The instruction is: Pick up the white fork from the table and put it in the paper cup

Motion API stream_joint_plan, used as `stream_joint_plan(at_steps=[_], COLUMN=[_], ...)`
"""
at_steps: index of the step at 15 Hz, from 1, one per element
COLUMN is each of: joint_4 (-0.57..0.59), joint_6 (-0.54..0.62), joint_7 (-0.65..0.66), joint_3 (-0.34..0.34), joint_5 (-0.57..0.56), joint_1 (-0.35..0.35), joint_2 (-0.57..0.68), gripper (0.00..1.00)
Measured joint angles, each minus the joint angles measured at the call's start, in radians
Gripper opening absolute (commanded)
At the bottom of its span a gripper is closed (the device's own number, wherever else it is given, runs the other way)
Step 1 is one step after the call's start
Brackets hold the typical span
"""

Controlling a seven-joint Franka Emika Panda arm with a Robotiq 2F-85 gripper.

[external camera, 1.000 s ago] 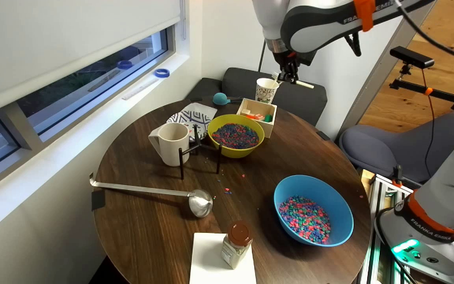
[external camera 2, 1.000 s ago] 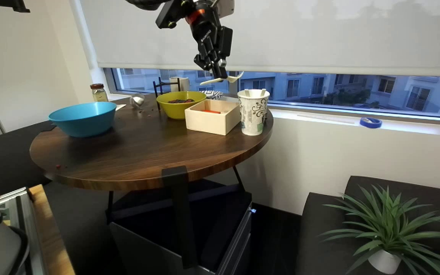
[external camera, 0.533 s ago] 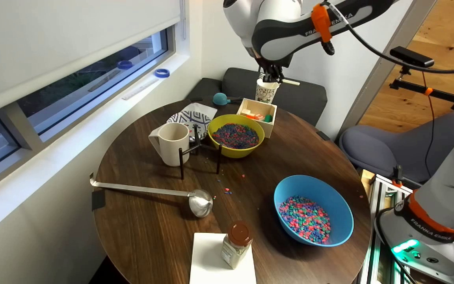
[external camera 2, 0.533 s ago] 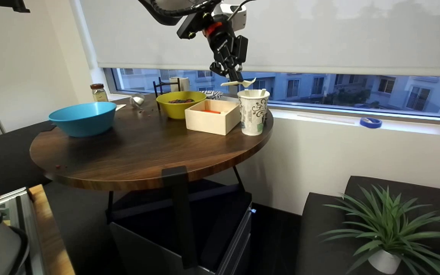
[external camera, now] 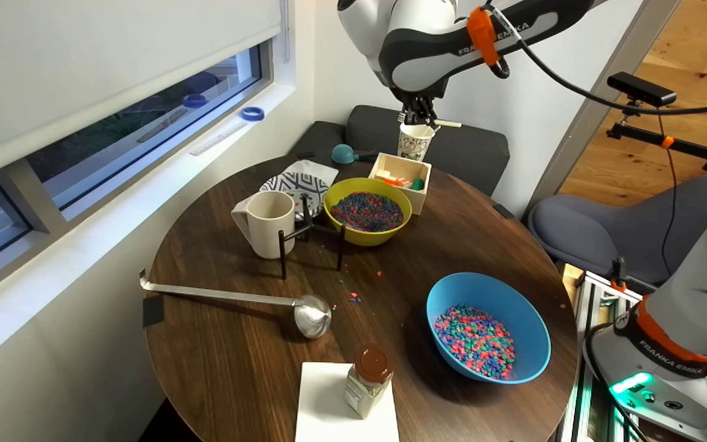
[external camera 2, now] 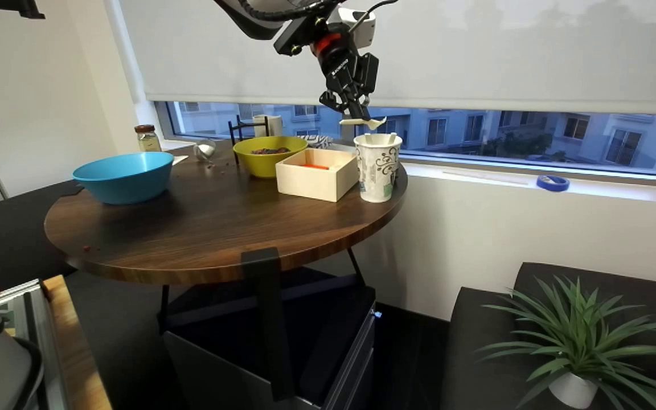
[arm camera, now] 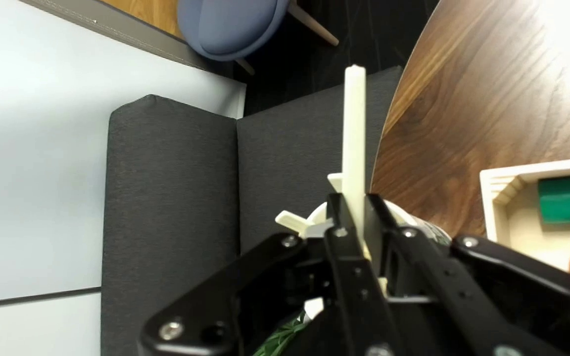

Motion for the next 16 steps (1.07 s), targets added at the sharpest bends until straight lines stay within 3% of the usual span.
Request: stream_joint_plan(at_steps=[14, 16], joint_4=[0.047, 0.051], joint_6=[-0.145, -0.145], joint_7=[-0.119, -0.12], joint_3=[-0.01, -0.015], joint_5=[0.0, 0.0], joint_1=[0.005, 0.005], joint_2=[0.039, 0.05], gripper=[0.03, 0.39])
